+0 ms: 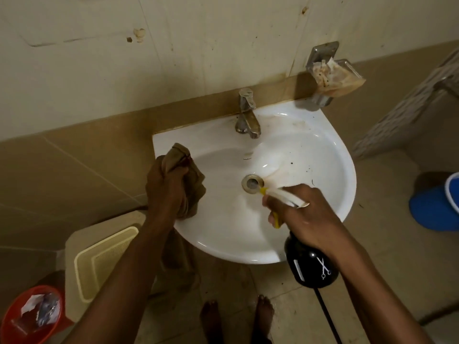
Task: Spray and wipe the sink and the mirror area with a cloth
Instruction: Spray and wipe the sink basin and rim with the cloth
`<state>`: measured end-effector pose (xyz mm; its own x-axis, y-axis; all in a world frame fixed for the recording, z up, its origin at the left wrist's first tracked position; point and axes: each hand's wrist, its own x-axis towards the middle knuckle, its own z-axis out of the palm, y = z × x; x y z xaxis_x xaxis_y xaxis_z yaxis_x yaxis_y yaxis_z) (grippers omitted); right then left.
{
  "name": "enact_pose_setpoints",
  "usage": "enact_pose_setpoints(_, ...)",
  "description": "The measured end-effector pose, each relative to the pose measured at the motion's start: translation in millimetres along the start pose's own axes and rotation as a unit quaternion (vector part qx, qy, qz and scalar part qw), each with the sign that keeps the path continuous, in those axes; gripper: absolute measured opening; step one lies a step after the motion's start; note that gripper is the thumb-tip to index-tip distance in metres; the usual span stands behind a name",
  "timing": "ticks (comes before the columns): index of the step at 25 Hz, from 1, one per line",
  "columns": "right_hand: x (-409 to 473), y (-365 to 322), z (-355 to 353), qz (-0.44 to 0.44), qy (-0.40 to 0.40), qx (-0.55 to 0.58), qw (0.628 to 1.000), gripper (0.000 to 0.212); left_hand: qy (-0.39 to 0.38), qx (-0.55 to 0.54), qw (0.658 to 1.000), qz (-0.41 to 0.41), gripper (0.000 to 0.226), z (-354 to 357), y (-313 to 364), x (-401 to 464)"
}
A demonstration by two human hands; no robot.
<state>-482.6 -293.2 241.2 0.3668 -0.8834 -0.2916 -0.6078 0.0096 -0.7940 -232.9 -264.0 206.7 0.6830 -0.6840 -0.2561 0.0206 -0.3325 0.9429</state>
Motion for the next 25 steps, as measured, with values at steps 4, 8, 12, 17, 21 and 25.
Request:
enact_pose_setpoints(4, -7.1, 13.3, 19.9, 0.112, -0.004, -0.017, 0.994, 0.029, 0.054, 0.072, 0.992, 0.086, 0.014, 12.9, -25.2, 9.0)
enact_pose_setpoints(8, -14.5, 29.4, 19.5, 0.171, 0.029, -0.012, 0.985, 0.033, 0.042, 0.180, 0.980, 0.080, 0.035, 30.6, -51.1, 14.0)
enact_pose_setpoints(12, -27.9, 39.7, 14.7, 0.190, 0.052, -0.004, 0.980, 0.026, 0.022, 0.265, 0.956, 0.124, 0.042, 52.6, -66.3, 1.9)
enact_pose_setpoints(17, -41.6, 54.3, 7.7, 0.176, 0.107, 0.007, 0.979, 0.031, -0.027, 0.446, 0.888, 0.106, 0.047, 82.9, -91.3, 13.4)
enact_pose_setpoints(21, -51.5, 61.5, -5.1, 0.179, 0.125, 0.033, 0.975, 0.026, -0.110, 0.537, 0.830, 0.105, 0.047, 111.9, -105.7, 21.2)
enact_pose_setpoints(25, -58.0, 53.9, -27.8, 0.146, 0.144, 0.007, 0.979, 0.037, -0.204, 0.519, 0.829, 0.045, 0.073, 144.8, -106.1, 7.4)
